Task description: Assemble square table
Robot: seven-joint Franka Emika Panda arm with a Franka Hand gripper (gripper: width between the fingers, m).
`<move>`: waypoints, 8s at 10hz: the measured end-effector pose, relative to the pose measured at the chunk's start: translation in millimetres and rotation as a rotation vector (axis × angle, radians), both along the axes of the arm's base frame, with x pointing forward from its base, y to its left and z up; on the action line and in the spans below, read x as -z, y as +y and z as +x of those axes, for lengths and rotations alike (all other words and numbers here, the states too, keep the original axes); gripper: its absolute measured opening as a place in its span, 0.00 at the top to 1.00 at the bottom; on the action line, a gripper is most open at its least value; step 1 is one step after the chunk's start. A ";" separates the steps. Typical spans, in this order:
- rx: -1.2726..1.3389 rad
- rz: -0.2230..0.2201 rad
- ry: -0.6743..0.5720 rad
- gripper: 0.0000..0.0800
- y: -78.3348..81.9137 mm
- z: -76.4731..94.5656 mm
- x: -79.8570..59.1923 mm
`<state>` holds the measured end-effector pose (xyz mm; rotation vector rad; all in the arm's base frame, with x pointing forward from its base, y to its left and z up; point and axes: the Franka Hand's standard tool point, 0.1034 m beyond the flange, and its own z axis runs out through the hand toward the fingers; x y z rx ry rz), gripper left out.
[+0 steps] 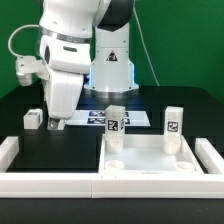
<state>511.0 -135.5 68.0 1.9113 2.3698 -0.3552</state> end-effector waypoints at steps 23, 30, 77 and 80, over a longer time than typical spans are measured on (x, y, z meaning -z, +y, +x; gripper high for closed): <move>1.721 -0.419 0.081 0.19 -16.3 -112.0 20.6; 1.610 -0.648 0.314 0.19 -7.0 -130.4 42.1; 1.815 0.640 -0.713 0.64 223.5 110.8 -23.6; 1.801 0.620 -0.715 0.64 222.6 107.4 -4.9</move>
Offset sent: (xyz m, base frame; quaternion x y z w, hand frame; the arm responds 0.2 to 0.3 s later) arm -0.0641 -0.0480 0.0005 -0.0042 -0.0326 0.3108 0.9499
